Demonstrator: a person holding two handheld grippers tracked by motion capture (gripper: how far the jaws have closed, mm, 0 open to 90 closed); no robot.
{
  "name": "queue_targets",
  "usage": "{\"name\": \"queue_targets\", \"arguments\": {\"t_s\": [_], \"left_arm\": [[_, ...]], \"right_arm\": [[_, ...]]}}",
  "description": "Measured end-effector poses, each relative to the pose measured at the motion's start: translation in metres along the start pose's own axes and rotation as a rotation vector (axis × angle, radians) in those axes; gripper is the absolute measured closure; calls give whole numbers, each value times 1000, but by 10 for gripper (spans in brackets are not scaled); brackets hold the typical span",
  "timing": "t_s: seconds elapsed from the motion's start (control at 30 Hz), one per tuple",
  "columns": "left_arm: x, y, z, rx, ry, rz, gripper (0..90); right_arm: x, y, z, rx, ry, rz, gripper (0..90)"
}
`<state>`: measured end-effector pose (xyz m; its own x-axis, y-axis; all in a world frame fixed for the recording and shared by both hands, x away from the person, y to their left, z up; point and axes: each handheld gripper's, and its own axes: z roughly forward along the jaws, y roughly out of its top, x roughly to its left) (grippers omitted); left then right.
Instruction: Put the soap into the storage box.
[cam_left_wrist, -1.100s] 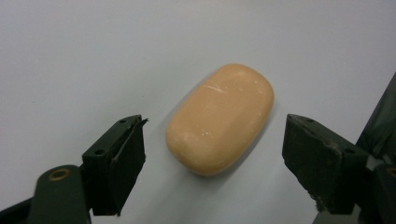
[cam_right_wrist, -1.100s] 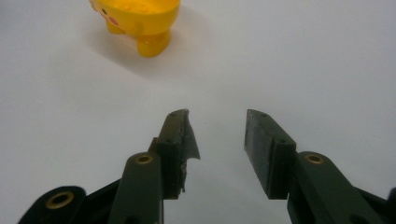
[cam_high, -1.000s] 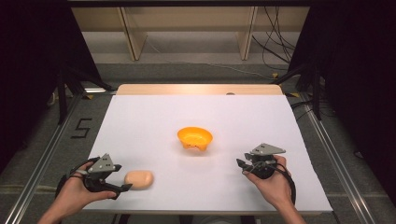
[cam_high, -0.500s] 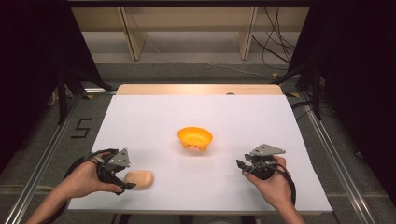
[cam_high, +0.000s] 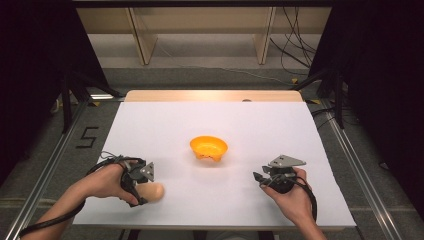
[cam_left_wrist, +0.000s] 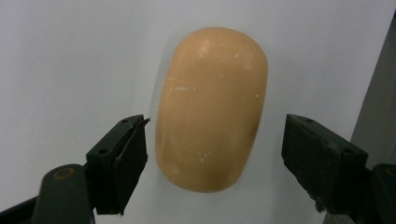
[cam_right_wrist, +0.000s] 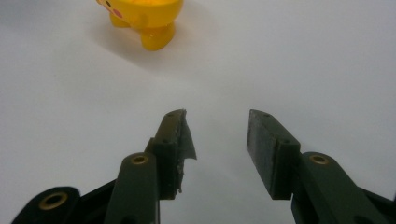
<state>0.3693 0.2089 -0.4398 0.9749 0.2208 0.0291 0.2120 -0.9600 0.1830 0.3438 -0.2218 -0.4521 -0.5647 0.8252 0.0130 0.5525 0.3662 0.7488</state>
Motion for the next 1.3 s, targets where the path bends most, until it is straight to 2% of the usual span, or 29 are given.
{"name": "queue_targets", "arguments": {"t_s": [0.03, 0.13, 0.17, 0.2, 0.3, 0.33, 0.37, 0.4, 0.53, 0.57, 0.6, 0.63, 0.67, 0.7, 0.73, 0.8, 0.83, 0.93, 1.0, 1.13, 1.17, 1.23, 1.27, 1.3], "left_arm": [[1, 2, 3, 26, 0, 10, 219], [2, 5, 7, 58, -12, 6, 214], [3, 6, 9, 71, -14, 16, 210], [3, 7, 9, 74, -16, 17, 213], [5, 10, 13, 75, -33, 13, 213], [5, 10, 13, 76, -43, 2, 213], [7, 12, 14, 76, -36, 24, 213], [7, 12, 14, 76, -36, 24, 213], [9, 14, 18, 73, -66, 27, 216], [9, 14, 20, 73, -75, 21, 220], [9, 14, 21, 76, -81, 23, 222], [8, 14, 22, 77, -97, 9, 224], [10, 14, 22, 75, -98, 11, 232], [12, 14, 23, 73, -97, 14, 246], [13, 14, 23, 77, -90, 31, 254], [13, 14, 23, 82, -89, 32, 262], [11, 13, 24, 88, -101, 11, 271], [13, 14, 25, 92, -87, 30, 297], [12, 13, 27, 94, -103, 2, 312], [12, 13, 27, 97, -96, -1, 316], [11, 13, 27, 97, -95, -12, 319], [11, 13, 27, 97, -93, -8, 320], [11, 13, 27, 96, -92, -5, 321], [11, 13, 27, 98, -94, -5, 321]], "right_arm": [[1, 1, 0, 8, 3, 19, 575], [2, 1, -1, 18, 5, 17, 573], [3, 1, 0, 16, 6, 17, 571], [2, 0, 1, 7, 4, 1, 570], [2, 0, 1, 12, 6, -1, 569], [4, 0, 1, 14, 9, 23, 567], [5, 0, 1, 19, 14, 34, 566], [5, 0, 1, 19, 14, 34, 566], [5, 0, 1, 24, 15, 31, 564], [3, 0, 1, 21, 12, 9, 564], [3, 0, 1, 21, 13, 10, 564], [3, 0, 1, 23, 12, 12, 564], [3, 0, 1, 28, 13, 15, 564], [2, -1, 2, 26, 10, -5, 563], [3, -1, 2, 27, 10, -5, 563], [2, -1, 3, 25, 11, -19, 562], [3, -1, 3, 27, 13, -13, 561], [4, 0, 3, 25, 16, 3, 561], [5, -1, 3, 39, 20, 12, 560], [7, -1, 3, 40, 25, 28, 559], [6, -1, 3, 41, 24, 13, 559], [6, -1, 3, 42, 24, 14, 558], [4, -1, 4, 37, 22, -10, 557], [4, -1, 4, 36, 22, -10, 556]]}}
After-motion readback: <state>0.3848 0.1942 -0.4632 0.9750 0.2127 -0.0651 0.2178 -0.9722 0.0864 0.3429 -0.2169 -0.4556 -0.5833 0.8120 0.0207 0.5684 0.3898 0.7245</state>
